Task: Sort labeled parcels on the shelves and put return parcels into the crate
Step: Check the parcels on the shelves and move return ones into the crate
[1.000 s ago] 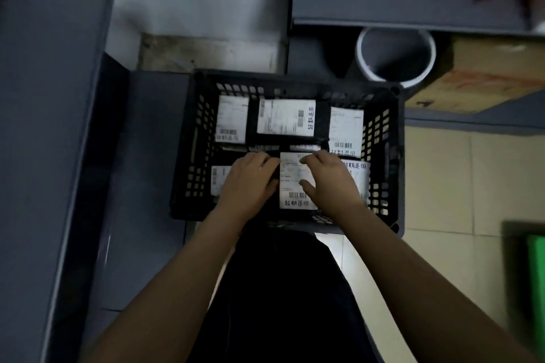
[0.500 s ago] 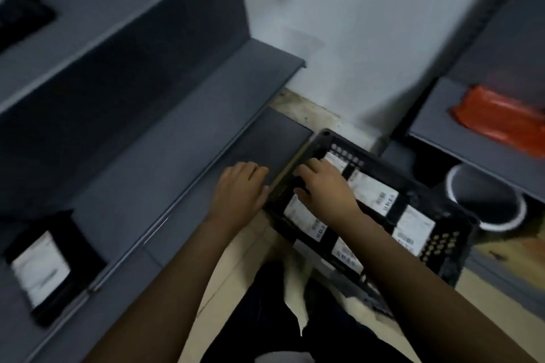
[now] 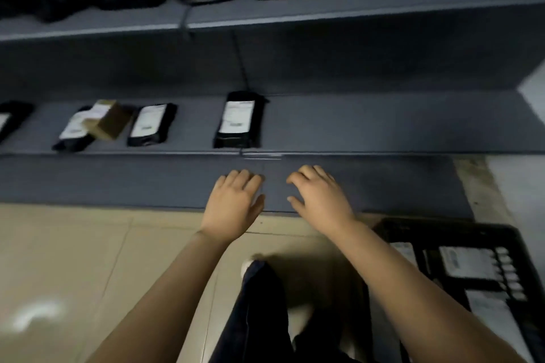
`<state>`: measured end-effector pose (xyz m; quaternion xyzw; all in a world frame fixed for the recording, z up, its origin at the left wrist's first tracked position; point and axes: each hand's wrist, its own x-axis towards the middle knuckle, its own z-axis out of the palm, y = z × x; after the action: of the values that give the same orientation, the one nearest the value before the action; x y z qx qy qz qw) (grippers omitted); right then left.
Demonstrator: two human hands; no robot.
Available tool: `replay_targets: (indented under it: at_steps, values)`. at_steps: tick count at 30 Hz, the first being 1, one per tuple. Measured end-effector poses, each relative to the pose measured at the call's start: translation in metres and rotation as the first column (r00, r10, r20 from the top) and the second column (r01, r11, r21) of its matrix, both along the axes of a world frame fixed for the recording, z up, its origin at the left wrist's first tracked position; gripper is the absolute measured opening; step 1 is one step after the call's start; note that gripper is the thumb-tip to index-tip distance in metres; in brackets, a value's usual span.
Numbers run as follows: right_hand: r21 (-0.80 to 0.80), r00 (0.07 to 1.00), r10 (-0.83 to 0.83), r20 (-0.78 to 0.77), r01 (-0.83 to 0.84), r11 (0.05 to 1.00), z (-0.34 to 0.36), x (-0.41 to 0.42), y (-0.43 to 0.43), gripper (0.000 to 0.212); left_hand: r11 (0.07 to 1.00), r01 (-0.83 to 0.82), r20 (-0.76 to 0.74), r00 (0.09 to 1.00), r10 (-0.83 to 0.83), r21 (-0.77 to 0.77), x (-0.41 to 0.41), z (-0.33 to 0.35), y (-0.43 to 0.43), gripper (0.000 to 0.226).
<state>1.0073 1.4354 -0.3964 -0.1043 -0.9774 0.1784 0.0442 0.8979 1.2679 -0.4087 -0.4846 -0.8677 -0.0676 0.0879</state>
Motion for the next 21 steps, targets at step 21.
replay_targets:
  at_steps: [21]
  values:
    - [0.121,0.805,0.572,-0.159,-0.559,0.82,0.098,-0.27,-0.382,0.036,0.866,-0.486,-0.213,0.84,0.499,0.117,-0.146,0.106,-0.418,0.041]
